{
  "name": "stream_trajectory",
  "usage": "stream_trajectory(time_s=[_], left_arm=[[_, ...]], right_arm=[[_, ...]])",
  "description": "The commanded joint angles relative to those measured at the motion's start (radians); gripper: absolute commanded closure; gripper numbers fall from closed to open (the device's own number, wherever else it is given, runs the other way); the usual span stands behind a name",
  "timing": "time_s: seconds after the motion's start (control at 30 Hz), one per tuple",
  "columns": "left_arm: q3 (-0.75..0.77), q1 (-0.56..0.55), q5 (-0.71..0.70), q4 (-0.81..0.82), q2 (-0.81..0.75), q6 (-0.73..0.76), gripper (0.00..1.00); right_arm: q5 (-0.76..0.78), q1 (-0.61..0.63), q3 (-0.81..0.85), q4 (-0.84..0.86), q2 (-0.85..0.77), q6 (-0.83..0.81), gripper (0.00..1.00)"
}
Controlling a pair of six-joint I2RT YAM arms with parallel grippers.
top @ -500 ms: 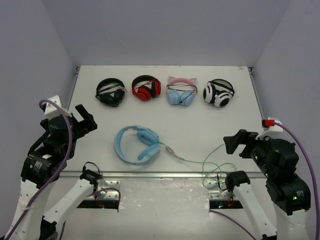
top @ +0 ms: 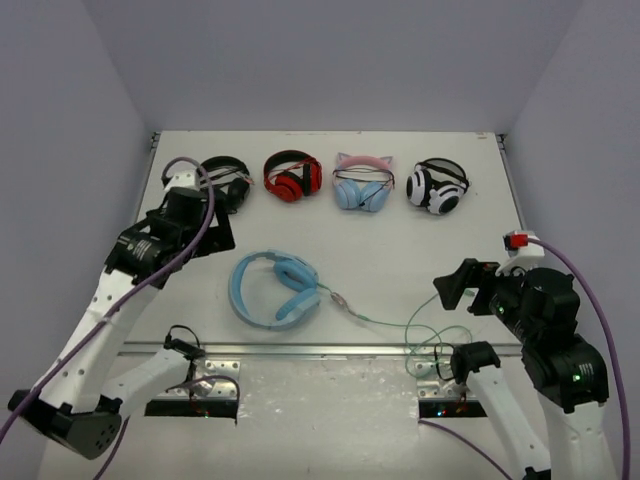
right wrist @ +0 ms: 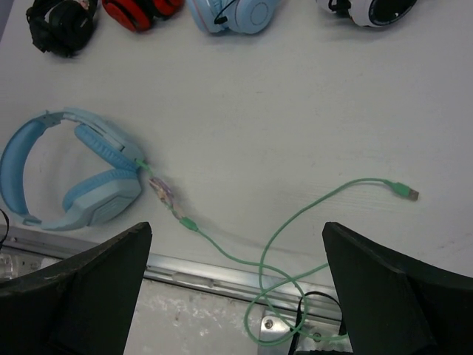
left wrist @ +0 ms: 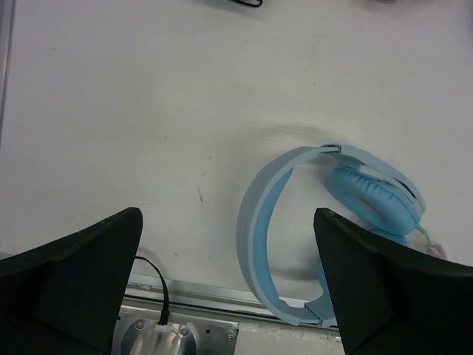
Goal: Wrap the headphones
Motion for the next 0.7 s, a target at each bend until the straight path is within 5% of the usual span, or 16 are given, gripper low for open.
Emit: stream_trajectory(time_s=[0.0, 0.23, 0.67], left_arm=[[-0.008, -0.029, 0.042, 0.033, 0.099, 0.016, 0.00], [-0.063, -0.184, -0.038, 0.055, 0.329, -0.062, 0.00], [-0.226, -0.199, 0.024, 0.051, 0.537, -0.212, 0.04]], right_arm=[[-0.070, 0.003, -0.033, 0.081, 0.040, 0.004, 0.01], [-0.123, 0.003, -0.079, 0.193, 0.089, 0.036, 0.01], [-0.194, 0.003, -0.084, 0.320, 0.137, 0.047, 0.01]])
